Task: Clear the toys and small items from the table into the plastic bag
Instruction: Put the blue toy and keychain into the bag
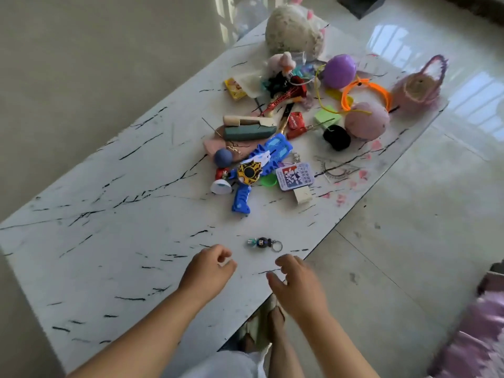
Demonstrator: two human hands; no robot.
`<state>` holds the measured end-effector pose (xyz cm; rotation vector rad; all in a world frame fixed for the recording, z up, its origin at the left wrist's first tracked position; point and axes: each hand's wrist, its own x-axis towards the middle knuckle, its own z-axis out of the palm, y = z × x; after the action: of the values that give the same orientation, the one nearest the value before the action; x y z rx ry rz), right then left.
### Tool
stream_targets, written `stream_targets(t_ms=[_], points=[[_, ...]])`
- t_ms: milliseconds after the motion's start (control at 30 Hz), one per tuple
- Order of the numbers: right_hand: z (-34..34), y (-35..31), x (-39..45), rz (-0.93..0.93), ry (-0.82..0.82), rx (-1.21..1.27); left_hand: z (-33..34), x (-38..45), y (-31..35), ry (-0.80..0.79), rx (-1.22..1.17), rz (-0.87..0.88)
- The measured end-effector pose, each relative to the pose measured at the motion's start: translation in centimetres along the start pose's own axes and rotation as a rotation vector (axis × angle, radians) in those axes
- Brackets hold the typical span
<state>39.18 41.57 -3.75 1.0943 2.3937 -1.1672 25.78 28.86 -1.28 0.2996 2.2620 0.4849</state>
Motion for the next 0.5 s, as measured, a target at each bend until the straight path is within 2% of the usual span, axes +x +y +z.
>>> stream_targets(t_ms=[300, 500], points=[[4.8, 2.6, 10.9, -0.152, -0.025, -0.157, 2.9, 12.3, 0.9, 0.099, -0.024, -0.035], [7.3, 4.2, 13.3, -0.277, -0.039, -0.227, 5.0, 17.8, 1.7, 0.266, -0.067, -0.036]])
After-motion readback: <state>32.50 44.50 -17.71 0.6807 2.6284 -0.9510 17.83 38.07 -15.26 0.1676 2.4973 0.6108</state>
